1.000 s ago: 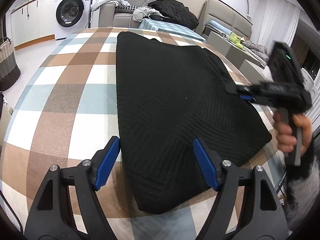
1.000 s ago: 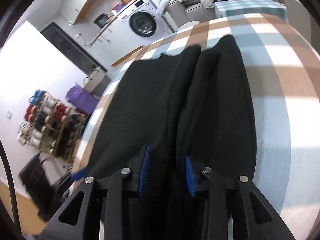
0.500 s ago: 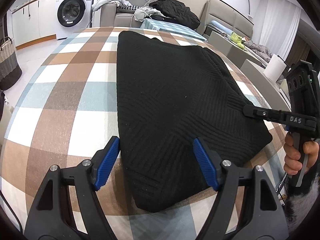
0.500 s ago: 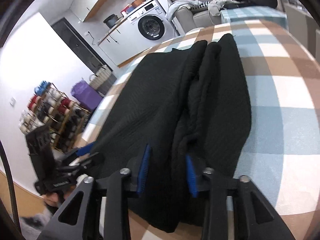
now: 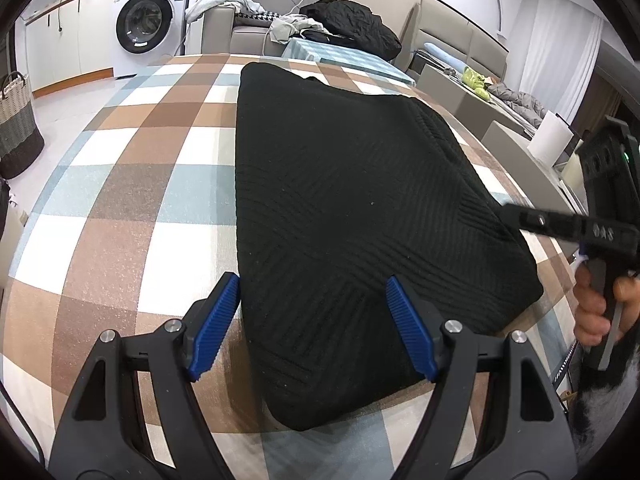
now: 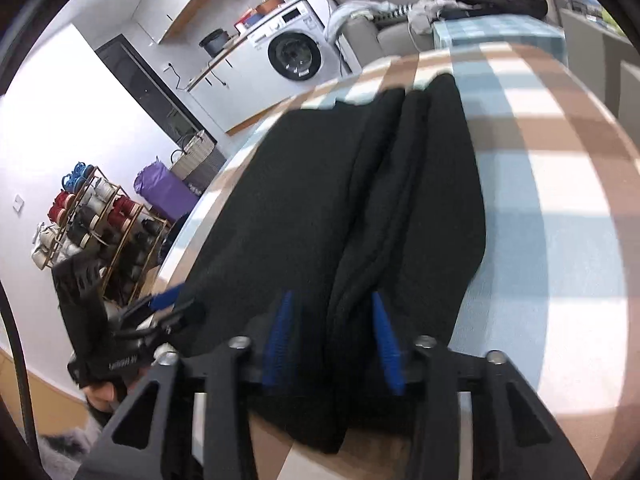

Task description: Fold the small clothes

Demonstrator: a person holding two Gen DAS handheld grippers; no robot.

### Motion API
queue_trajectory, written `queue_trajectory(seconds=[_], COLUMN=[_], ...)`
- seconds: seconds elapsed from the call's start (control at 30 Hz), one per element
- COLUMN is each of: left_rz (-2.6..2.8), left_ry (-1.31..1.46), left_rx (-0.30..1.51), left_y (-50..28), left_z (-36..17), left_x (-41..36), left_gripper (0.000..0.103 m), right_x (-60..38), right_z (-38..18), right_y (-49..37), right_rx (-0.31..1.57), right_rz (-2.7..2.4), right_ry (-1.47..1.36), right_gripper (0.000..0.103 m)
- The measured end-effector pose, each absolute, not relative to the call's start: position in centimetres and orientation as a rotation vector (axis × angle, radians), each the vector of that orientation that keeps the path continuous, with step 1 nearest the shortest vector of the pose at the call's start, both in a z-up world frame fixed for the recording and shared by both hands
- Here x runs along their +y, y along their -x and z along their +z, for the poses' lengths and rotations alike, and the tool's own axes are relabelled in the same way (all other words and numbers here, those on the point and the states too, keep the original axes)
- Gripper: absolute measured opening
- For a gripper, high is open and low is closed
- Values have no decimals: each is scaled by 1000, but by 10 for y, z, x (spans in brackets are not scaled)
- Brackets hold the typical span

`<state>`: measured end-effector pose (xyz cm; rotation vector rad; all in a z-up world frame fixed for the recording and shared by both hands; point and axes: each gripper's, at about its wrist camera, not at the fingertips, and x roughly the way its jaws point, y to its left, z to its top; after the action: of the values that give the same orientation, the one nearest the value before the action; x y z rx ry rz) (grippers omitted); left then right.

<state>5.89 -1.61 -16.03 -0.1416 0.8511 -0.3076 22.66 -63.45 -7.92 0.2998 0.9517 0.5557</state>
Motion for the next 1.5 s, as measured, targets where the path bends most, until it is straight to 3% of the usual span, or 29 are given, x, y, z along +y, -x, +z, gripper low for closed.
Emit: queue_trajectory(seconds=[0.3, 0.43, 0.5, 0.63, 0.77, 0.93, 1.07, 1.37, 1.5], left_rz=[-291, -290, -288, -293, -290, -299, -316, -315, -310], left_ry=[165, 179, 192, 197, 184, 165, 144, 127, 124], left_rx=[846, 844, 832, 814, 834, 845, 863, 880, 885], left_y=[-62, -63, -62, -60, -61, -61, -59, -61, -60], left_z=[-160, -159, -155, -149, -153, -156, -160, -165, -165], left_x=[-9, -6, -3, -1, -5, -10, -17, -22, -21], left_gripper=[73, 73, 73, 73, 73, 73, 73, 73, 73], right_x=[-624, -607, -603, -615, -636, -657, -666, -665, -656], right_z=[-94, -86, -66, -29, -59, -84, -86, -79, -83], right_y=[-320, -331, -321, -296, -316, -318, -300, -209, -198], right_rx=[1014, 994, 906, 744, 869, 951, 991, 950, 909], right_rz=[502, 494, 498, 455, 374, 396, 449, 574, 517], right_ry=[-374, -269, -210, -147, -168, -272, -324, -408, -315], right_gripper=[43, 11, 9, 9, 10, 31, 34, 35, 17])
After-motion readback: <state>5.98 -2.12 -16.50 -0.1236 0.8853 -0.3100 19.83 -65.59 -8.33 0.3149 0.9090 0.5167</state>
